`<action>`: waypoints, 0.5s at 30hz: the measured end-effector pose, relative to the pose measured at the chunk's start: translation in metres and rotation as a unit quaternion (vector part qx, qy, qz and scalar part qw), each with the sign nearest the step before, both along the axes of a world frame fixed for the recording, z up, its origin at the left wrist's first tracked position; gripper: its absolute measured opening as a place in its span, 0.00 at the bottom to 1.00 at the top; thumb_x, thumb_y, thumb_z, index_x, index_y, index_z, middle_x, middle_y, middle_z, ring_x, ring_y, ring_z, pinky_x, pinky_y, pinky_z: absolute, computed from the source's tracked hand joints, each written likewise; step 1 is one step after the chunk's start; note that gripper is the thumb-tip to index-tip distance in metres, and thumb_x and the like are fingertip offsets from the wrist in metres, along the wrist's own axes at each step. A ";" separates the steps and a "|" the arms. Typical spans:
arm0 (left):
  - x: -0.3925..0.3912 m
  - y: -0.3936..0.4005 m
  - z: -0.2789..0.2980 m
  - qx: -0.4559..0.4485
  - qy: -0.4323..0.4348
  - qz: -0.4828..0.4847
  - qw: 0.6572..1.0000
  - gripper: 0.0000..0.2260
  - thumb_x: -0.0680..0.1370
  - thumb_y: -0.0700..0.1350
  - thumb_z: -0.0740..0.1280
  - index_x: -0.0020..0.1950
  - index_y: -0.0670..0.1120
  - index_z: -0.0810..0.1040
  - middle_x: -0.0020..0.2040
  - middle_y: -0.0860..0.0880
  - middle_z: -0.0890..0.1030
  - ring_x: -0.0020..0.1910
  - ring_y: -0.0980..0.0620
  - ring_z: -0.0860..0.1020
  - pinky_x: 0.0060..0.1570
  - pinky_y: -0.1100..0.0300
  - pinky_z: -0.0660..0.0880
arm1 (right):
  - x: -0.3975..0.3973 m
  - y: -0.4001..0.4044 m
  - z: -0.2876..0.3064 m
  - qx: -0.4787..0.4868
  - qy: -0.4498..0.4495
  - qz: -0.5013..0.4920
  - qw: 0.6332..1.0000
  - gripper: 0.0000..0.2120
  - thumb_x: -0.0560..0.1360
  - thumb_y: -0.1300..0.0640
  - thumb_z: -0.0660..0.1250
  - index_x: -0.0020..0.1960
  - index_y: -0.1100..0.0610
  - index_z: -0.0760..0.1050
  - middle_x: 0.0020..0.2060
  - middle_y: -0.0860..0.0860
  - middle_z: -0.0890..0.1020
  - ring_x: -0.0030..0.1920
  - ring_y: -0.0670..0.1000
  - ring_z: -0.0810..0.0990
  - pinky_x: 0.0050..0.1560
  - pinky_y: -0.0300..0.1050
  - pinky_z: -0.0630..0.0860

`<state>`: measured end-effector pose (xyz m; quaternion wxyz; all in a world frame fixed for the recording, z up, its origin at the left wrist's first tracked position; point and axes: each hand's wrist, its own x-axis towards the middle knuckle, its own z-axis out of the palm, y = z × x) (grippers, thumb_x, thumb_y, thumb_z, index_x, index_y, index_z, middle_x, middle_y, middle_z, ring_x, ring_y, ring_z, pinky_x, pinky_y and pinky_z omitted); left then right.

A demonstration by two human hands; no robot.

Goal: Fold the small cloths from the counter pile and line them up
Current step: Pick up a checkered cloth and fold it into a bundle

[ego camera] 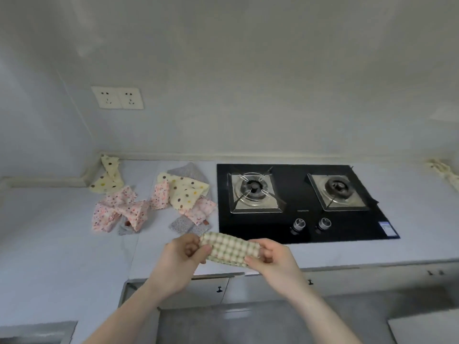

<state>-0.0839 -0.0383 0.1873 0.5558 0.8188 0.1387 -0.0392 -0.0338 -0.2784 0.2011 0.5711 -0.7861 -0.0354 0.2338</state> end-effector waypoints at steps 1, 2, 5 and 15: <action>0.009 -0.011 0.006 -0.002 0.002 -0.016 1.000 0.14 0.80 0.47 0.72 0.41 0.40 0.75 0.33 0.40 0.80 0.32 0.57 0.78 0.38 0.60 0.73 | 0.001 -0.013 0.003 0.007 0.002 -0.022 1.000 0.13 0.76 0.63 0.74 0.58 0.51 0.81 0.47 0.48 0.88 0.45 0.50 0.85 0.52 0.41 0.80; 0.019 -0.024 0.011 -0.004 0.000 -0.033 0.999 0.14 0.80 0.47 0.72 0.41 0.39 0.76 0.33 0.40 0.80 0.32 0.57 0.78 0.39 0.59 0.74 | 0.002 -0.027 0.006 0.013 0.000 -0.043 0.999 0.13 0.76 0.63 0.74 0.58 0.51 0.82 0.47 0.50 0.88 0.46 0.51 0.87 0.53 0.43 0.81; 0.049 -0.069 0.023 -0.009 -0.012 -0.082 0.997 0.11 0.80 0.45 0.72 0.42 0.40 0.77 0.35 0.39 0.81 0.34 0.55 0.80 0.42 0.56 0.77 | 0.007 -0.072 0.013 0.023 -0.008 -0.107 0.994 0.12 0.76 0.64 0.74 0.57 0.53 0.82 0.46 0.50 0.88 0.42 0.50 0.87 0.42 0.36 0.78; 0.138 -0.283 0.055 0.054 -0.040 -0.185 0.980 0.09 0.80 0.51 0.72 0.42 0.48 0.82 0.36 0.51 0.86 0.37 0.52 0.84 0.48 0.49 0.82 | 0.043 -0.280 0.016 0.077 -0.030 -0.240 0.967 0.10 0.76 0.66 0.74 0.56 0.58 0.83 0.40 0.53 0.88 0.37 0.48 0.86 0.33 0.31 0.73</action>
